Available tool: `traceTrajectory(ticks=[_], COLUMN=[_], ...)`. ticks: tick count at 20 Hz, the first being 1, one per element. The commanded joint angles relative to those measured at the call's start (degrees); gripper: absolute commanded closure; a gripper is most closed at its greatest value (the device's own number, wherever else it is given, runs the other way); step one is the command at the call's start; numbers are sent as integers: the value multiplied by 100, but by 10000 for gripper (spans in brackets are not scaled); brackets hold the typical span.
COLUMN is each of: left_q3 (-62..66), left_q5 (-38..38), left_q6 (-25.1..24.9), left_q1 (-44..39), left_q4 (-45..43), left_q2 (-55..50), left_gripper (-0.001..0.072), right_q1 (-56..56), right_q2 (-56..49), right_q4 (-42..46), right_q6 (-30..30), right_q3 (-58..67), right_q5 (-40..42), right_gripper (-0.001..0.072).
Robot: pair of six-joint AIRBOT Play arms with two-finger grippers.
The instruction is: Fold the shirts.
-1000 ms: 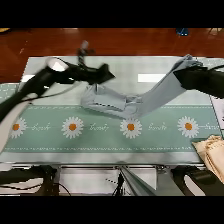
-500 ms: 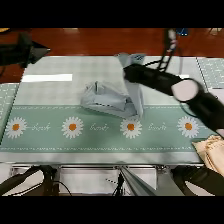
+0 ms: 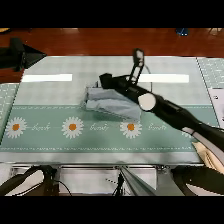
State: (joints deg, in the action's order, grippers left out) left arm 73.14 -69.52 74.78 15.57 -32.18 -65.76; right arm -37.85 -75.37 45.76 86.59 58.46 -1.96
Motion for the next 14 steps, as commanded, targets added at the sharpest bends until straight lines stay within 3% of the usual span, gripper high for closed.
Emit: traceTrajectory(ticks=[1,4,6,7,8,10,11,14], left_q3=[0,0,0,0,0,0,0,0], left_q5=[-63,-68,-72,-72,-72,-118,-170,-356], left_q6=[-66,-127,-125,-127,-129,-164,-168,-170], left_q1=[-2,-2,-2,0,-2,-2,0,-2], left_q4=[-44,-404,-691,-824,-927,-1097,-1137,-1292], left_q2=[7,4,2,2,-2,-9,-9,-9], left_gripper=[679,678,678,675,644,348,252,249], right_q1=[979,2426,3298,3648,3989,4450,4557,4395], right_q2=[776,1641,1738,1676,1576,1261,1071,396], right_q4=[824,2424,3536,3740,3534,2485,1934,516], right_q6=[-136,-107,72,74,59,-46,-120,-439], right_q3=[4,4,-13,-111,-299,-732,-927,-1235], right_q5=[-925,-3403,-5414,-6041,-6360,-6454,-6347,-5827], right_gripper=[178,179,178,177,118,98,98,98])
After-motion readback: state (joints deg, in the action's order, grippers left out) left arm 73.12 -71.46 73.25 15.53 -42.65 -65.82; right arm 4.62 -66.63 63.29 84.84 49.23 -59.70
